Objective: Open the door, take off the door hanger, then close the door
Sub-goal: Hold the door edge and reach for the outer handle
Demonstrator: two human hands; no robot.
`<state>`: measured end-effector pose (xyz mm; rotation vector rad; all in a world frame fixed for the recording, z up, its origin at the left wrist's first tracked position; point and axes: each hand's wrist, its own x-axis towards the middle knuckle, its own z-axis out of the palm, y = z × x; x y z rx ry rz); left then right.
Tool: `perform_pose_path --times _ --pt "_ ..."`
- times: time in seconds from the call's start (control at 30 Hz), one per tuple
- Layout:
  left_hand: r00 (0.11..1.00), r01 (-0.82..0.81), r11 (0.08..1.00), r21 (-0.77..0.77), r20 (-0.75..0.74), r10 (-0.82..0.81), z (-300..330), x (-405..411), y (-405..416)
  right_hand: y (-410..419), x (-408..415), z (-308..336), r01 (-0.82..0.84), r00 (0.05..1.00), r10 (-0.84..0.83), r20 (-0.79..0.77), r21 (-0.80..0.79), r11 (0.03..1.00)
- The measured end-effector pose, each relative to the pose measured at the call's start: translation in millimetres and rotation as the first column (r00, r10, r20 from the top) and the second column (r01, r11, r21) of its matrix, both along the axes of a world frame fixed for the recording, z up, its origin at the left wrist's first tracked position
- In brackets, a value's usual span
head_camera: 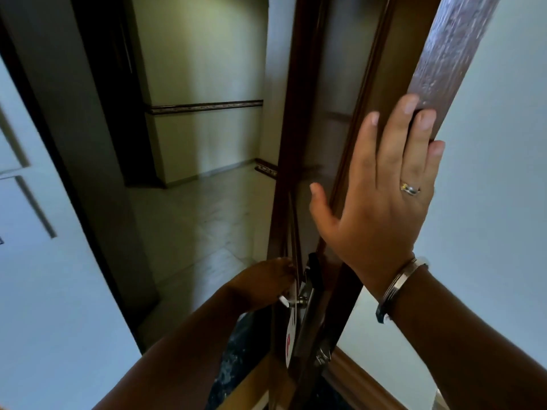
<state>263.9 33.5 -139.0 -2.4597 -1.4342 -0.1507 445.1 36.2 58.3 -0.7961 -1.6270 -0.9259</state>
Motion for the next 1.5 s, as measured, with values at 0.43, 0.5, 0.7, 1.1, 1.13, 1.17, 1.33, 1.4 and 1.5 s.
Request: perform_pose_path --times 0.43,0.5,0.7,1.1,1.13,1.17,1.33,1.4,1.5 --pt "0.984 -0.031 0.943 -0.331 0.154 0.087 20 3 10 19 27 -2 0.028 0.999 -0.027 -0.025 0.032 0.999" --pt "0.99 0.05 0.964 -0.26 0.14 -0.014 30 4 7 20 29 -2 0.031 0.999 -0.03 -0.035 0.031 0.999" --pt "0.974 0.028 0.973 -0.231 0.227 0.026 31 30 -3 22 33 -2 0.037 0.998 -0.036 -0.054 0.028 0.999" --pt "0.869 -0.074 0.95 -0.302 0.448 0.21 16 44 -12 20 32 -1 0.038 0.999 -0.037 -0.041 0.022 0.999" --pt "0.847 -0.079 0.948 -0.309 0.481 0.228 14 46 -12 20 33 0 0.034 0.999 -0.033 -0.041 0.021 0.999" --pt "0.827 -0.079 0.947 -0.312 0.509 0.237 13 46 -12 19 33 0 0.028 0.999 -0.028 -0.041 0.02 0.999" --pt "0.879 -0.036 0.964 -0.265 0.45 0.156 25 33 -4 18 35 1 0.016 0.999 -0.016 -0.04 0.014 1.0" --pt "0.93 0.003 0.971 -0.241 0.356 0.086 33 26 4 19 35 0 0.015 0.999 -0.015 -0.035 0.001 1.0" --pt "0.973 0.067 0.973 -0.223 0.232 -0.013 46 21 12 19 36 -1 -0.001 0.999 0.001 -0.033 -0.001 1.0"
